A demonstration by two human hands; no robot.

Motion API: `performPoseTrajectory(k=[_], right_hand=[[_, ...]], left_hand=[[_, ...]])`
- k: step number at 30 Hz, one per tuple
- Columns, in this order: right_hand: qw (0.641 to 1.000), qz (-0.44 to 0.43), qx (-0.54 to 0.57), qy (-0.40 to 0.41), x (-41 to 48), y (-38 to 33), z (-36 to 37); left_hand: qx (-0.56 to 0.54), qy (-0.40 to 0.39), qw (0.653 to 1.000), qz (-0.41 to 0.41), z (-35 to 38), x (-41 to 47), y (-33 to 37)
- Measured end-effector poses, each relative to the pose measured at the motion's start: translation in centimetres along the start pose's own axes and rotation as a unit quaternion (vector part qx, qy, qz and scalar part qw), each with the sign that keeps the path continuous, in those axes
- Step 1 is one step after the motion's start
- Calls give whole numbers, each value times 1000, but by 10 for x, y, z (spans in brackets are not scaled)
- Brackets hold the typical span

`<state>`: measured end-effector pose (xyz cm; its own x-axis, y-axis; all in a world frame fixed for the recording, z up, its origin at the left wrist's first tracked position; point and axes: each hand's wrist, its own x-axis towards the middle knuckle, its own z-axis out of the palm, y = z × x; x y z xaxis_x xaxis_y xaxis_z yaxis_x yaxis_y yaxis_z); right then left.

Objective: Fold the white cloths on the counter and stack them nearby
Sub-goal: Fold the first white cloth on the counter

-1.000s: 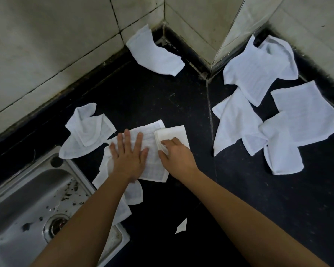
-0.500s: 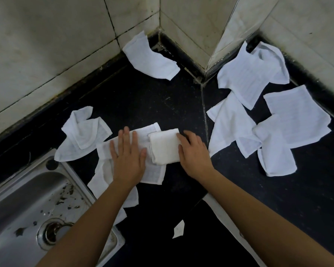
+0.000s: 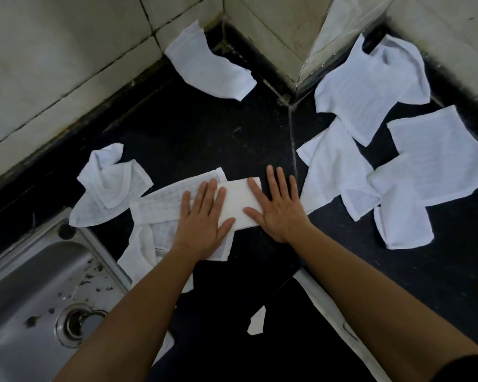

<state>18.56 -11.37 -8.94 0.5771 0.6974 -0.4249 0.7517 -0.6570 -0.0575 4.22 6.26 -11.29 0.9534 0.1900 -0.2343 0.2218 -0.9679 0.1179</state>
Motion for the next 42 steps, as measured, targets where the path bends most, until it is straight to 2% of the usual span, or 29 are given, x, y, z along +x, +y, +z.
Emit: performPoseTrajectory(k=[3, 5, 7, 8, 10, 13, 15, 17, 20, 22, 23, 25, 28, 30, 32, 33, 35, 37, 39, 42], right_hand=[[999, 19, 46, 19, -4, -4, -5], [987, 71, 120, 80, -9, -11, -9], [960, 148, 193, 138, -12, -16, -12], [944, 183, 241, 136, -12, -18, -14], [914, 219, 331, 78, -9, -18, -17], [901, 191, 388, -25, -2, -12, -26], [885, 166, 429, -67, -1, -8, -32], [861, 150, 480, -79, -5, -3, -37], [829, 133, 542, -41, -16, 5, -51], [811, 121, 573, 5, -25, 8, -66], [799, 120, 588, 26, -30, 9, -73], [767, 133, 625, 53, -40, 9, -89], [703, 141, 695, 52, -53, 8, -111], [624, 118, 772, 36, -65, 6, -125], [550, 78, 831, 16, -76, 8, -133], [536, 57, 842, 9, -83, 9, -135], [549, 38, 835, -11, -95, 10, -137], [576, 45, 815, -33, -106, 12, -135], [580, 64, 811, -41, -121, 12, -129], [564, 99, 818, -45, -139, 17, -123]], left_hand=[[1, -2, 1000, 0, -2, 0, 0], [3, -2, 1000, -1, -2, 0, 1], [6, -4, 1000, -4, -2, 1, 0], [8, -11, 1000, -5, -2, 2, 0], [13, -23, 1000, -6, -2, 1, 0], [7, -37, 999, -3, -7, 0, 0], [-26, -22, 999, -15, -13, -3, -1], [-88, 15, 995, -51, -24, -9, -2], [-188, 75, 972, -119, -46, -16, -5], [-285, 92, 937, -179, -63, -17, -7], [-348, 87, 908, -214, -73, -17, -7], [-492, 58, 821, -284, -93, -17, -4], [-667, 22, 666, -335, -121, -18, 9], [-758, -14, 566, -323, -134, -21, 21], [-816, -69, 493, -295, -141, -24, 33], [-839, -98, 462, -269, -145, -26, 38], [-878, -145, 405, -209, -153, -27, 45], [-892, -164, 386, -168, -160, -28, 49], [-885, -167, 408, -151, -162, -36, 54], [-857, -188, 459, -140, -162, -43, 56]])
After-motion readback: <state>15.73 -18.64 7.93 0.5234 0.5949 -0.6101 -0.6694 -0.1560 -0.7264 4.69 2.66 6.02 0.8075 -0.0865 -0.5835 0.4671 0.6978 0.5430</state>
